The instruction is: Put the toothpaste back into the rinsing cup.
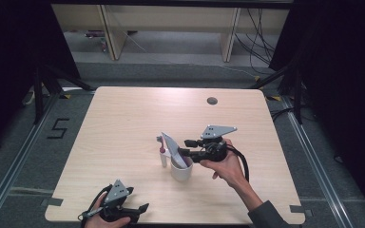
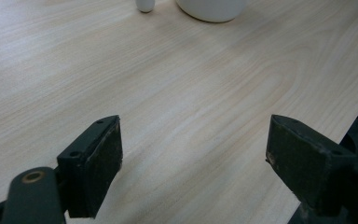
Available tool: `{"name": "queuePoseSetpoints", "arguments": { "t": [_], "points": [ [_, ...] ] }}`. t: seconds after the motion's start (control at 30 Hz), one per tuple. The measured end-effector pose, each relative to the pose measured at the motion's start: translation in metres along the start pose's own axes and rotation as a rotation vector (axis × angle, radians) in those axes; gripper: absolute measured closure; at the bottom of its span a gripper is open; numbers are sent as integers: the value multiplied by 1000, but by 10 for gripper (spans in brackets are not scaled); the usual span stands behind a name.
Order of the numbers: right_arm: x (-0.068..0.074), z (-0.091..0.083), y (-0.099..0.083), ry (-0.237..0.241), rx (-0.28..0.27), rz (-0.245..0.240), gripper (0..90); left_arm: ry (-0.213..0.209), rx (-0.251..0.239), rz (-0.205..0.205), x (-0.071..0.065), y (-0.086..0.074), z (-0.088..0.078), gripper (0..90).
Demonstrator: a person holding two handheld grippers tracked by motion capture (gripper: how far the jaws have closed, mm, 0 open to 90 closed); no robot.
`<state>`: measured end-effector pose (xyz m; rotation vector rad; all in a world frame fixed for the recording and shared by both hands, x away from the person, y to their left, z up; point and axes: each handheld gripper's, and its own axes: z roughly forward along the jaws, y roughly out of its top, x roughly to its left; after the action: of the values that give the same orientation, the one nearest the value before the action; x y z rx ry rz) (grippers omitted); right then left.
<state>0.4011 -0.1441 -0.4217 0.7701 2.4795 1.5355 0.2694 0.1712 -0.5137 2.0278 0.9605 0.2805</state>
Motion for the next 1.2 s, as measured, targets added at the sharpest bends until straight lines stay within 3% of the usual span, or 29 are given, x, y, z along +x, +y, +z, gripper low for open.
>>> {"name": "queuePoseSetpoints", "arguments": {
  "t": [0.07,0.17,0.2,0.23,0.27,0.4,0.67,0.7,0.73,0.8,0.83,0.9,0.93,1.0,1.17,1.2],
  "points": [
    [0,-1,0,-16,-20,-2,568,5,17,12,1,0,-1,182],
    [-1,-5,1,-3,-21,23,554,11,25,20,2,0,-2,182],
    [-1,-8,1,-23,-22,30,549,8,12,11,1,0,-1,181],
    [-3,-10,1,-26,-25,4,541,1,-4,-7,0,0,0,182],
    [-4,-12,1,-26,-31,13,532,7,24,18,1,0,-2,182],
    [-9,-23,0,-54,-30,43,503,4,5,3,1,0,-1,181],
    [-19,-39,-7,-91,-52,75,436,7,22,15,1,0,-2,181],
    [-19,-40,-8,-92,-59,101,431,9,24,16,2,0,-2,182],
    [-22,-42,-9,-107,-56,72,426,7,23,16,2,0,-2,181],
    [-23,-43,-12,-96,-57,89,419,6,23,16,1,0,-2,182],
    [-21,-44,-13,-106,-57,123,416,7,24,17,2,0,-2,182],
    [-25,-46,-15,-122,-59,91,406,11,24,12,1,0,-2,181],
    [-25,-47,-16,-114,-55,105,405,13,25,14,1,0,-2,182],
    [-27,-50,-17,-138,-52,85,397,15,26,14,2,0,-2,181],
    [-26,-55,-21,-139,-52,123,381,14,25,10,1,0,-2,181],
    [-28,-56,-22,-144,-57,106,379,14,25,10,1,0,-2,181]
  ]
}}
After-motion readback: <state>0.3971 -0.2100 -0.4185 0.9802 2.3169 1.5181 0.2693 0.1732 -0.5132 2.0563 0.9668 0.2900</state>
